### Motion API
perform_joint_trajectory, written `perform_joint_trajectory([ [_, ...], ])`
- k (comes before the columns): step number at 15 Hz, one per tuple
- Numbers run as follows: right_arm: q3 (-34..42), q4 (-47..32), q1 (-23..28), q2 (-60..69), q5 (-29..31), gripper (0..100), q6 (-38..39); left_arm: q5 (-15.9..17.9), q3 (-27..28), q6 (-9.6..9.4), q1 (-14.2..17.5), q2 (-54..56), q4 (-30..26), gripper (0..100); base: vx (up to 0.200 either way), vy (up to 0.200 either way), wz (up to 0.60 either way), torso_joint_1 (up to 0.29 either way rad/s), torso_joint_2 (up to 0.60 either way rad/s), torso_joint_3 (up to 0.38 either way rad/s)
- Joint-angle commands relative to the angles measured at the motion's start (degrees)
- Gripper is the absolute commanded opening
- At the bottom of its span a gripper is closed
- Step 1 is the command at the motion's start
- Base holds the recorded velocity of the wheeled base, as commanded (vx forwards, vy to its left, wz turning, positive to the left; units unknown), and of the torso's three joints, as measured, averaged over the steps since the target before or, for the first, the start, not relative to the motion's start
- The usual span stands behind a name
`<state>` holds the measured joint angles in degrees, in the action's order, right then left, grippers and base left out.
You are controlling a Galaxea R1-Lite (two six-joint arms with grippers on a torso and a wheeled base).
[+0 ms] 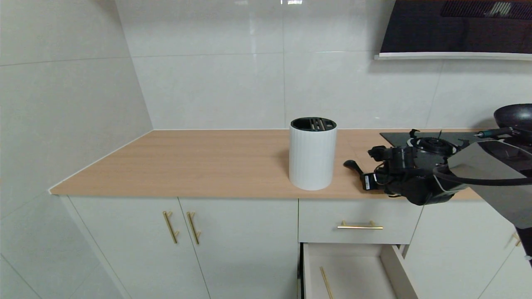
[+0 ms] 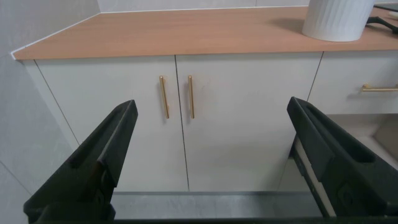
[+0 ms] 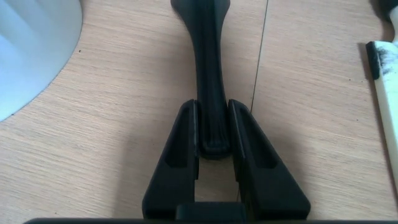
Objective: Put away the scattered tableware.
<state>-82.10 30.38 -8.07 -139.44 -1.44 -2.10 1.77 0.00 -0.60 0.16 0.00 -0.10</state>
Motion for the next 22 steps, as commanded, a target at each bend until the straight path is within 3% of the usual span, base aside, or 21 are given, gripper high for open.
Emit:
perform_joint_trajectory([
  [1,0.0,-0.1,0.0,0.4,0.0,0,0.0,0.0,0.0,-0.02,0.0,0.0,0.0,100,0.0,0.0,0.0,0.0,0.0,0.0],
  [6,2.7,-0.5,0.2,5.9,0.0,0,2.9,0.0,0.0,-0.02,0.0,0.0,0.0,100,0.0,0.0,0.0,0.0,0.0,0.0],
  [10,14.9,-12.5,-0.1,24.7,-0.1,0,3.2,0.0,0.0,-0.02,0.0,0.0,0.0,100,0.0,0.0,0.0,0.0,0.0,0.0],
  [13,23.3,-16.2,0.0,35.2,-0.1,0,4.0,0.0,0.0,-0.02,0.0,0.0,0.0,100,0.0,0.0,0.0,0.0,0.0,0.0],
  [18,38.4,-16.4,-0.4,49.9,-1.6,0,3.9,0.0,0.0,-0.02,0.0,0.0,0.0,100,0.0,0.0,0.0,0.0,0.0,0.0],
  [22,43.8,-16.2,0.5,53.3,-5.2,0,3.9,0.0,0.0,-0.02,0.0,0.0,0.0,100,0.0,0.0,0.0,0.0,0.0,0.0],
])
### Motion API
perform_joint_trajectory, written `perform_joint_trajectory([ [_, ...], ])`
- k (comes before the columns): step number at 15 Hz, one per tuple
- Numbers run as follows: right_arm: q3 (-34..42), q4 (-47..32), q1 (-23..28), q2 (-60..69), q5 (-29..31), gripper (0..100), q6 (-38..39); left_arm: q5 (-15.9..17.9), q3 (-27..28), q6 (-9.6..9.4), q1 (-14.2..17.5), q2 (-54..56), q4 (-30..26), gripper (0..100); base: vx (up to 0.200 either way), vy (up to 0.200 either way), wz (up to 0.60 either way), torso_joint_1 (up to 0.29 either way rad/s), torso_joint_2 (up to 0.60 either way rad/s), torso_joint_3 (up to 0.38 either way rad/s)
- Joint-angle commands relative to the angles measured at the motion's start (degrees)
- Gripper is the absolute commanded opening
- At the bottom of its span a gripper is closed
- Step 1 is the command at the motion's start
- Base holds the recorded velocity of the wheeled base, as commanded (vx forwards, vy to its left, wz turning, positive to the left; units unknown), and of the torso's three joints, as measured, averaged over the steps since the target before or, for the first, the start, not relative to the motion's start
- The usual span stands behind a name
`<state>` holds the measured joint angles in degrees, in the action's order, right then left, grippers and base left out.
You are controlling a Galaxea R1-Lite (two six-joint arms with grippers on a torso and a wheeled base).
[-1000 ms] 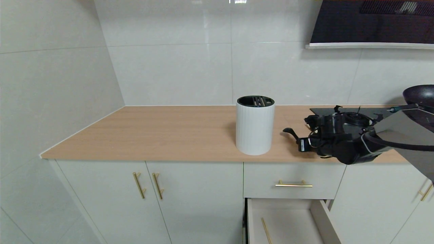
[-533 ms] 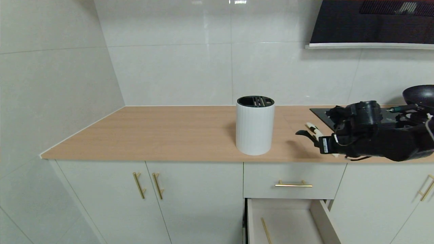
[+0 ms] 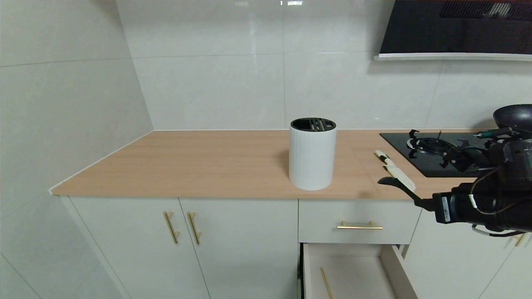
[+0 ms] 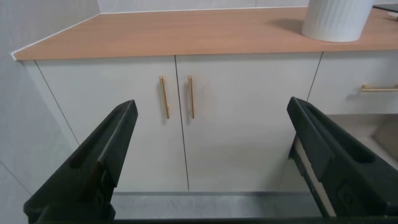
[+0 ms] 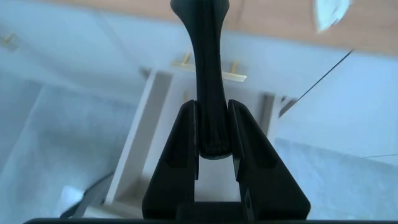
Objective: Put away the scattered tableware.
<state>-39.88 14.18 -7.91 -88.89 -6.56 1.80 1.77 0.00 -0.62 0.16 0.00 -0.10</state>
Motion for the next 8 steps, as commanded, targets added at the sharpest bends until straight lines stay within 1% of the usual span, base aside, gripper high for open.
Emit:
perform_joint_trajectory([
  [1,3.2,0.0,0.4,2.8,0.0,0,-0.2,0.0,0.0,0.01,0.0,0.0,0.0,100,0.0,0.0,0.0,0.0,0.0,0.0],
  [7,5.2,0.1,0.0,2.8,-0.2,0,-3.1,0.0,0.0,0.01,0.0,0.0,0.0,100,0.0,0.0,0.0,0.0,0.0,0.0],
  [8,5.4,0.1,0.0,2.8,-0.2,0,-3.1,0.0,0.0,0.01,0.0,0.0,0.0,100,0.0,0.0,0.0,-0.09,0.21,0.119],
])
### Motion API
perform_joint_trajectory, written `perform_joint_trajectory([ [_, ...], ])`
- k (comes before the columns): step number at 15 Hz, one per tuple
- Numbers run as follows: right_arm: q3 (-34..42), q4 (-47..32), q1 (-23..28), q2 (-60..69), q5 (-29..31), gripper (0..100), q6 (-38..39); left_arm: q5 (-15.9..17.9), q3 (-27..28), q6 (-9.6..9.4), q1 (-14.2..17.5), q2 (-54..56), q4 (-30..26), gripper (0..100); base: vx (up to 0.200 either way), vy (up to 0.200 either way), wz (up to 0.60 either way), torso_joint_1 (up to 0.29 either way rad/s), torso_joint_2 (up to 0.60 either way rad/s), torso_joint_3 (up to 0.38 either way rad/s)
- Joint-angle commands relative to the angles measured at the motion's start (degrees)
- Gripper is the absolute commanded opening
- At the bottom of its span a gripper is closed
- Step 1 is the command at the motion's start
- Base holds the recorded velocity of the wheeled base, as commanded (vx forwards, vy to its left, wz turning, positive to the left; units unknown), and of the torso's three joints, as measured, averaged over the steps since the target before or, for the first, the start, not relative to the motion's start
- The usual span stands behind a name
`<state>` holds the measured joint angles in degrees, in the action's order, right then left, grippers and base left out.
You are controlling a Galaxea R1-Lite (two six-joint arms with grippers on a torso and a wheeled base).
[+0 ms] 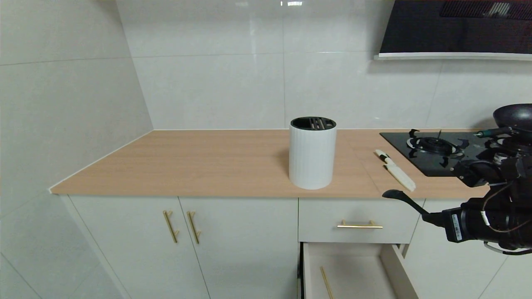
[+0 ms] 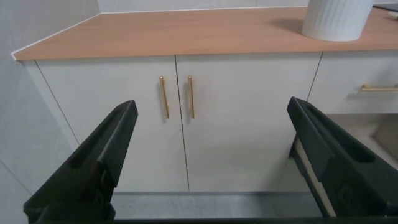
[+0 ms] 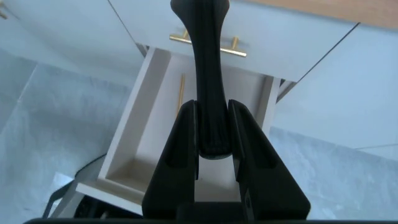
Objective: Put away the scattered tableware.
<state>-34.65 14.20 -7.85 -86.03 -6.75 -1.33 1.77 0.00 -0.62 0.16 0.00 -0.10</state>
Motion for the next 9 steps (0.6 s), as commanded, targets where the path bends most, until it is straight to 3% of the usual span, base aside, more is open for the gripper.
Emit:
perform_joint_trajectory([
  [1,0.4,0.0,-0.1,-0.1,0.0,0,-0.3,0.0,0.0,0.01,0.0,0.0,0.0,100,0.0,0.0,0.0,-0.154,0.34,0.198],
  [9,1.1,0.1,-0.6,-0.7,-0.2,0,-0.8,0.0,0.0,0.01,0.0,0.0,0.0,100,0.0,0.0,0.0,-0.2,0.47,0.271],
])
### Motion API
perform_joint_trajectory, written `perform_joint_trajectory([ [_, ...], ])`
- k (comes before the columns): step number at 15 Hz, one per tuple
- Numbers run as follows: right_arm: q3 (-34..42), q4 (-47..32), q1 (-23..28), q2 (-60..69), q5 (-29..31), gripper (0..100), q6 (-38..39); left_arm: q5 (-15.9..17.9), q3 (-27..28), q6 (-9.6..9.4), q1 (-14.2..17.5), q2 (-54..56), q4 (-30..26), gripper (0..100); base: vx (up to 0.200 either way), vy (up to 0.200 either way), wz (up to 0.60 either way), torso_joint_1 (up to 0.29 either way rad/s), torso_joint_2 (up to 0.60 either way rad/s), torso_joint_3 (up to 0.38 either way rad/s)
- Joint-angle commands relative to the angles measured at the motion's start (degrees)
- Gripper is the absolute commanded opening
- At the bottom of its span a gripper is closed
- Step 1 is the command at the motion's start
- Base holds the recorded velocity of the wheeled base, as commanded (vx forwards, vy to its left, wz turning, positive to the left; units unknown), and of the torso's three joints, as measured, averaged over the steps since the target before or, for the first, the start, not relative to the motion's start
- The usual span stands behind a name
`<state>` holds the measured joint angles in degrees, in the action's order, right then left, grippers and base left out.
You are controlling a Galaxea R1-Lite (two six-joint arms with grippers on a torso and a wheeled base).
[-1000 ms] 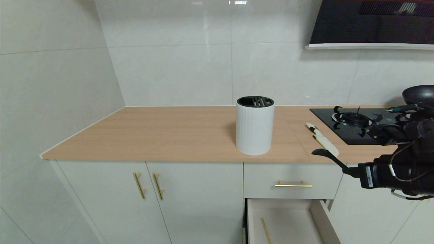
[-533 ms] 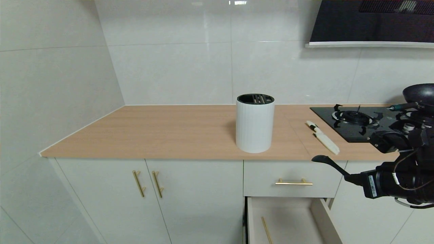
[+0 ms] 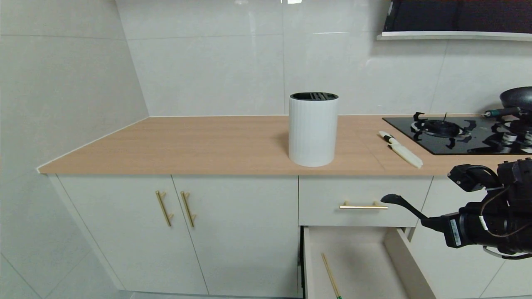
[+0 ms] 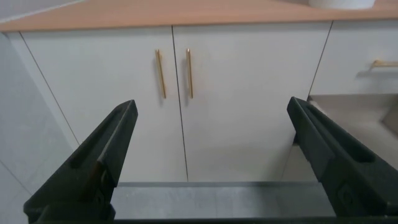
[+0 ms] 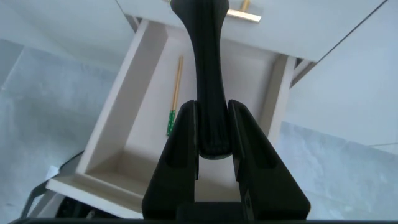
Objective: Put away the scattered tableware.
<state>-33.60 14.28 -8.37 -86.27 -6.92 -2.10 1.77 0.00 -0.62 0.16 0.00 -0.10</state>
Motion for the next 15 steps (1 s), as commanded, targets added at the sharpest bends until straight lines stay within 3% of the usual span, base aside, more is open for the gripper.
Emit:
perform_joint_trajectory([
  [1,0.1,0.1,-0.2,-0.8,0.0,0,-0.1,0.0,0.0,0.01,0.0,0.0,0.0,100,0.0,0.0,0.0,-0.203,0.47,0.281],
  [12,0.1,0.1,-0.2,-4.6,0.1,0,-0.1,0.0,0.0,0.01,0.0,0.0,0.0,100,0.0,0.0,0.0,-0.159,0.46,0.301],
  [15,0.1,0.1,-0.2,-5.4,0.1,0,-0.1,0.0,0.0,0.01,0.0,0.0,0.0,100,0.0,0.0,0.0,-0.048,0.2,0.131],
])
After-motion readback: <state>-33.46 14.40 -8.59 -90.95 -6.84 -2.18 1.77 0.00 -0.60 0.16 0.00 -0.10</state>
